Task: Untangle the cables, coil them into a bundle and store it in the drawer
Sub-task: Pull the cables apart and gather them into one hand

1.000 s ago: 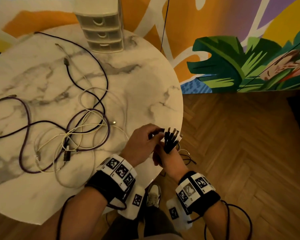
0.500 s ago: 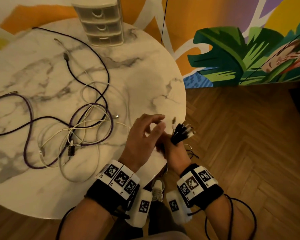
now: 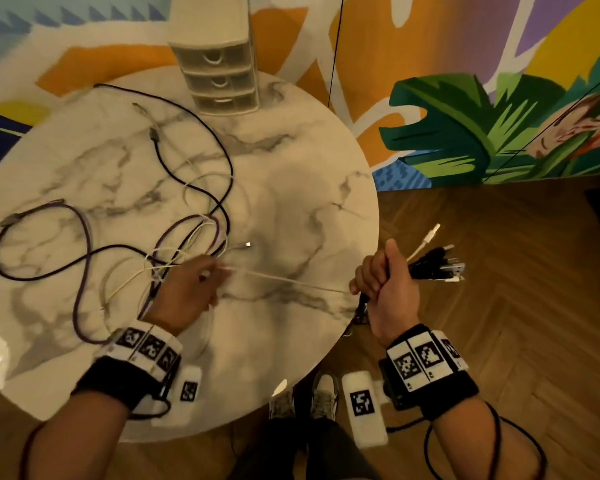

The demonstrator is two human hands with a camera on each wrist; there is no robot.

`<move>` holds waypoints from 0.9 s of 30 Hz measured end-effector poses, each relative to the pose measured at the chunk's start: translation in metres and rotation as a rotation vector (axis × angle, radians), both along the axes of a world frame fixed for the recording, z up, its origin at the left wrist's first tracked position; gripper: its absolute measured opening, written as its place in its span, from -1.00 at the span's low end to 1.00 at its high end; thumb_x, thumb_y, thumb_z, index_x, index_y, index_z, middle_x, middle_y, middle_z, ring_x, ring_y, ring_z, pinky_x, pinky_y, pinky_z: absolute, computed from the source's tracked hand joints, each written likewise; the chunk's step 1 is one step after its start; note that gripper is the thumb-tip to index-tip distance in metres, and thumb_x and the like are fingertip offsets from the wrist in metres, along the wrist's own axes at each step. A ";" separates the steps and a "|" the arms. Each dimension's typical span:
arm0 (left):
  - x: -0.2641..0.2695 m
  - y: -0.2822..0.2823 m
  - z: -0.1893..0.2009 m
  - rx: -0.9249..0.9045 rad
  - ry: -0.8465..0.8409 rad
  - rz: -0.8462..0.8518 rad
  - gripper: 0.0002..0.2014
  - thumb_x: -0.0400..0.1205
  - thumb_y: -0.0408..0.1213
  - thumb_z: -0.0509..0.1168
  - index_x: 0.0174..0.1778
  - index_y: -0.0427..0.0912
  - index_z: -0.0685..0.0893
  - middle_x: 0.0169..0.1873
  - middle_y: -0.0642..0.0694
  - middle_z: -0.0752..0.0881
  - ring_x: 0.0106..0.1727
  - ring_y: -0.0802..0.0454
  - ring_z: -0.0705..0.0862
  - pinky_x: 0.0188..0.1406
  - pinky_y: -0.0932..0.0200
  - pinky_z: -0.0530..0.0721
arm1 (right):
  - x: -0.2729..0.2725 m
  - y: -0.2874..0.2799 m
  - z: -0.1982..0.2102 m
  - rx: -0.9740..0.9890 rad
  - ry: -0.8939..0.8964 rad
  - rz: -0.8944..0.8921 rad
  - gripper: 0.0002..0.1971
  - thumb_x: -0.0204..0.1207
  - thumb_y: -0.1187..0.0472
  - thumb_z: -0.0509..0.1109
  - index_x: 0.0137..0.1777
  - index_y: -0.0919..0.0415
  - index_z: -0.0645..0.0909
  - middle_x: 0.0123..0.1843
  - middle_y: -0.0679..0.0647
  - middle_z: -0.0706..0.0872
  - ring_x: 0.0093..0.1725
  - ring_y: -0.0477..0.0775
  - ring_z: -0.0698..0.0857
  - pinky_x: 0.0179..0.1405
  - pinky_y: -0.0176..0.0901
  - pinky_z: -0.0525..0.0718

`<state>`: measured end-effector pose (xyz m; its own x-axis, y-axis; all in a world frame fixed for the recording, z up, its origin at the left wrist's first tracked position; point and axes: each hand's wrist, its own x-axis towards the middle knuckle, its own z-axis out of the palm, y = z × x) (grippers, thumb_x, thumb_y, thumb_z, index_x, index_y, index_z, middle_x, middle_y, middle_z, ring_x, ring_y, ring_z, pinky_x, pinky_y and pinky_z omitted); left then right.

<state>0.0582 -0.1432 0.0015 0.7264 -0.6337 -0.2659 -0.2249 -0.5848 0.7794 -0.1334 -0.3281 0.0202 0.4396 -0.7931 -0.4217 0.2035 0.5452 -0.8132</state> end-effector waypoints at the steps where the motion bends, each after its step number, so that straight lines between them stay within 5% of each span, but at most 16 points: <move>1: 0.008 -0.005 0.008 -0.040 -0.071 0.023 -0.89 0.62 -0.37 0.33 -0.22 -0.17 0.69 -0.48 -0.10 0.63 -0.66 0.18 0.54 -0.66 0.37 0.47 | 0.004 0.003 0.004 -0.019 0.044 -0.013 -0.47 0.71 0.04 0.11 -0.54 0.15 0.21 -0.65 -0.01 0.20 -0.63 -0.02 0.19 -0.58 -0.19 0.33; 4: 0.008 -0.025 0.032 -0.035 -0.317 -0.010 -0.73 0.63 -0.08 0.30 -0.22 -0.21 0.73 -0.31 -0.17 0.71 -0.36 -0.04 0.66 -0.36 0.10 0.65 | 0.015 0.016 0.022 -0.096 0.160 0.006 -0.56 0.69 0.09 0.17 -0.46 0.10 0.26 -0.63 -0.09 0.24 -0.64 -0.13 0.20 -0.63 -0.29 0.22; 6: -0.013 -0.038 0.050 0.172 -0.506 -0.171 -0.53 0.63 0.15 0.10 -0.31 -0.15 0.66 -0.32 -0.14 0.67 -0.23 -0.14 0.66 -0.24 -0.03 0.60 | 0.022 0.027 0.038 -0.195 0.178 0.136 -0.59 0.70 0.13 0.17 -0.43 0.14 0.30 -0.64 -0.11 0.27 -0.66 -0.18 0.21 -0.66 -0.38 0.24; 9: -0.051 -0.055 0.068 0.304 -0.637 -0.309 -0.60 0.68 0.07 0.06 -0.26 -0.09 0.63 -0.25 -0.05 0.65 -0.15 -0.09 0.65 -0.25 -0.01 0.58 | 0.029 0.044 0.048 -0.377 0.365 0.476 -0.46 0.67 -0.07 0.14 -0.46 0.27 0.53 -0.64 -0.03 0.45 -0.65 -0.14 0.36 -0.55 -0.28 0.36; 12: -0.074 -0.054 0.077 0.174 -0.652 -0.327 -0.78 0.68 -0.10 0.14 -0.08 -0.07 0.66 -0.17 0.00 0.66 -0.20 -0.06 0.67 -0.33 0.02 0.60 | 0.029 0.041 0.050 -0.395 0.520 0.517 -0.42 0.64 -0.17 0.11 -0.44 0.23 0.59 -0.66 -0.06 0.49 -0.66 -0.20 0.44 -0.49 -0.30 0.39; 15: -0.087 -0.049 0.071 0.053 -0.593 -0.372 -0.85 0.68 -0.20 0.17 0.05 -0.06 0.64 -0.12 0.01 0.65 -0.25 -0.04 0.67 -0.37 0.07 0.56 | 0.027 0.030 0.048 -0.380 0.518 0.562 -0.51 0.69 -0.06 0.11 -0.38 0.10 0.66 -0.70 -0.08 0.47 -0.66 -0.22 0.46 -0.48 -0.34 0.35; 18: -0.088 -0.039 0.042 0.087 -0.362 -0.328 -0.82 0.70 -0.16 0.17 0.07 -0.06 0.65 -0.04 0.02 0.68 -0.08 0.02 0.65 -0.10 0.11 0.58 | 0.026 0.026 0.044 -0.364 0.392 0.505 -0.57 0.72 0.04 0.08 -0.10 0.15 0.76 -0.57 0.05 0.46 -0.62 -0.16 0.38 -0.46 -0.27 0.34; 22: -0.054 -0.005 -0.004 0.210 -0.210 -0.164 -0.81 0.70 -0.26 0.16 -0.08 -0.20 0.66 -0.08 -0.17 0.65 -0.01 -0.15 0.66 0.04 -0.02 0.57 | 0.020 0.014 0.048 -0.293 0.260 0.199 -0.52 0.74 0.03 0.05 -0.12 0.24 0.75 -0.57 0.03 0.39 -0.63 -0.12 0.27 -0.64 -0.34 0.24; 27: -0.017 -0.003 0.025 0.155 -0.450 -0.015 -0.76 0.72 -0.19 0.12 -0.10 -0.23 0.63 -0.11 -0.22 0.65 -0.06 -0.24 0.64 -0.08 -0.05 0.55 | 0.018 0.019 0.045 -0.225 0.223 0.156 -0.55 0.72 -0.05 0.05 0.03 0.15 0.74 -0.53 0.01 0.38 -0.58 -0.12 0.28 -0.67 -0.34 0.22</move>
<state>0.0415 -0.1461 0.0268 0.7821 -0.6228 -0.0191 -0.5294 -0.6803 0.5068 -0.1158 -0.3092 0.0650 0.4795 -0.8075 -0.3435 -0.0646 0.3580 -0.9315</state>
